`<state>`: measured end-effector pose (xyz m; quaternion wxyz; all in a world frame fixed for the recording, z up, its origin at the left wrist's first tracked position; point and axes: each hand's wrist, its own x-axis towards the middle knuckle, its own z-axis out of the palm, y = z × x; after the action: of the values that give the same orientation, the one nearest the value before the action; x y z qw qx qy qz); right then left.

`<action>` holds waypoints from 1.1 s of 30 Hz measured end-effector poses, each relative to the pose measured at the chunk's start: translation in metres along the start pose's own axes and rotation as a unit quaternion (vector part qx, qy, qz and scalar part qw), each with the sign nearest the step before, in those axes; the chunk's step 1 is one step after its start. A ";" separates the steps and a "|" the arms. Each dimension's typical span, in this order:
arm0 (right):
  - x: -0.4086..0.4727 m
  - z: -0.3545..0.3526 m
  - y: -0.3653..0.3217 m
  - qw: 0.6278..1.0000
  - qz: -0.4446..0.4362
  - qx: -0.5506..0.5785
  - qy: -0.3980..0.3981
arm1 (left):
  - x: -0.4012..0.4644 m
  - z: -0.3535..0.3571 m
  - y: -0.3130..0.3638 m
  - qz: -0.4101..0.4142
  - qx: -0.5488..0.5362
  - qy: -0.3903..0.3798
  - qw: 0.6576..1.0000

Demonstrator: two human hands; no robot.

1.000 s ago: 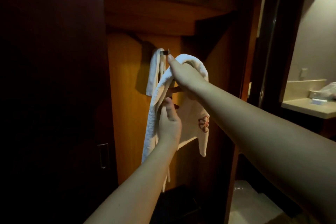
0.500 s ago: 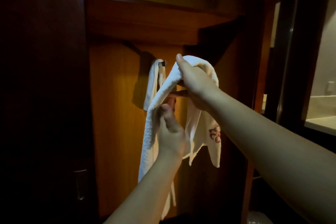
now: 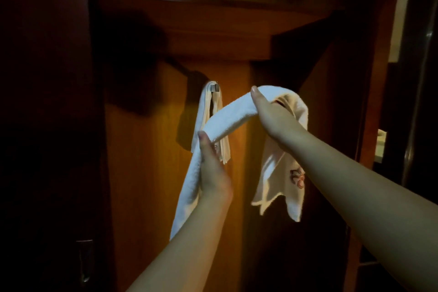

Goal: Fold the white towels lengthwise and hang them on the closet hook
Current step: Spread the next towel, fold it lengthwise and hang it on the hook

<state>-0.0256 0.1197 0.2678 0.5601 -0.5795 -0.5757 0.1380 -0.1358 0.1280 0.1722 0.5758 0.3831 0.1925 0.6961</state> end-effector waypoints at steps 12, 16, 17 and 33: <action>0.075 -0.004 0.050 0.975 0.075 0.197 0.063 | 0.102 -0.010 0.055 0.111 0.133 0.121 0.977; 0.117 0.007 0.046 0.973 0.067 0.197 0.102 | 0.142 -0.006 0.078 0.109 0.166 0.093 0.976; 0.129 0.010 0.043 0.974 0.053 0.191 0.113 | 0.152 -0.004 0.084 0.105 0.172 0.080 0.976; 0.287 0.066 0.044 0.979 0.036 0.146 0.138 | 0.324 0.003 0.072 0.075 0.185 0.043 0.979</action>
<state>0.0297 0.4008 0.3491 0.7076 -0.5252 -0.4453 0.1587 -0.1949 0.4163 0.3262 0.4321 0.4659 0.3130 0.7058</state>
